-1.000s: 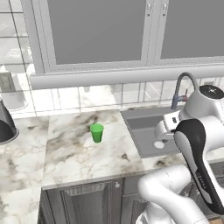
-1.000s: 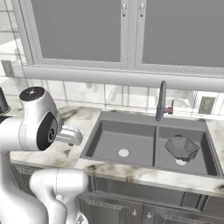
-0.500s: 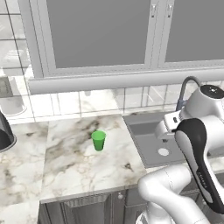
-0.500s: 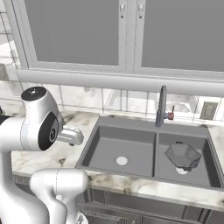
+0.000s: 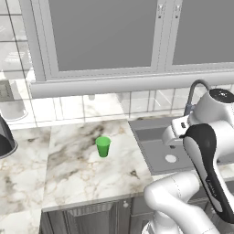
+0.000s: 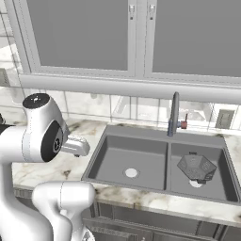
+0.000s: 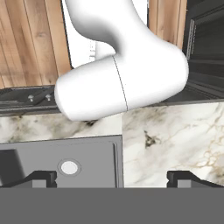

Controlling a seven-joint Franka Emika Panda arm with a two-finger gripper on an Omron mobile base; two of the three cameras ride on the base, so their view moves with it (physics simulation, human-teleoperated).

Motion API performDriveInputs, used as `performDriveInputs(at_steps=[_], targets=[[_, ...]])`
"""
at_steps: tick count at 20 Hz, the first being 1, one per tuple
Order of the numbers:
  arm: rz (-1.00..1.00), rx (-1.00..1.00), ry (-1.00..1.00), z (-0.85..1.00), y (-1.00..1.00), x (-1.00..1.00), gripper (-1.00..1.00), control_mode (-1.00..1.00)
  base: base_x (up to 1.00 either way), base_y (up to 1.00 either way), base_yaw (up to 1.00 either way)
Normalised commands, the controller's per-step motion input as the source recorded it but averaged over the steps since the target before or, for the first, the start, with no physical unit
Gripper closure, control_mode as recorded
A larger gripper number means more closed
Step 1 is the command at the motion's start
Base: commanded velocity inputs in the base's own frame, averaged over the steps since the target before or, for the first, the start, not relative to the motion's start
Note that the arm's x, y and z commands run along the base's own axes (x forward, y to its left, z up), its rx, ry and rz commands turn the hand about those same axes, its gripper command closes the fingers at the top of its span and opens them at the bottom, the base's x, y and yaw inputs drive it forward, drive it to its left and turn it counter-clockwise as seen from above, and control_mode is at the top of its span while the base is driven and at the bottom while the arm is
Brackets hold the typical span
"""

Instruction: Place the cup in the left basin and the colander in the right basin of the sink.

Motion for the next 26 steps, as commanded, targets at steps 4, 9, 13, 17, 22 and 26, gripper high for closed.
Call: performDriveInputs(at_steps=[4,9,13,17,22,26], targets=[[0.00,0.00,0.00,0.00,0.03,0.18,-1.00,-1.00,0.00,0.00,0.00],[0.00,0.00,0.00,0.00,0.32,0.40,-1.00,-1.00,0.00,0.00,0.00],[0.01,0.00,0.01,0.00,0.44,0.39,-1.00,-1.00,0.00,0.00,0.00],[0.00,0.00,0.02,0.00,0.42,0.46,-1.00,-1.00,0.00,0.00,0.00],[0.00,0.00,0.02,0.00,0.38,0.42,-1.00,-1.00,0.00,0.00,0.00],[0.01,0.00,0.03,0.00,0.39,0.30,-1.00,-1.00,0.00,0.00,0.00]])
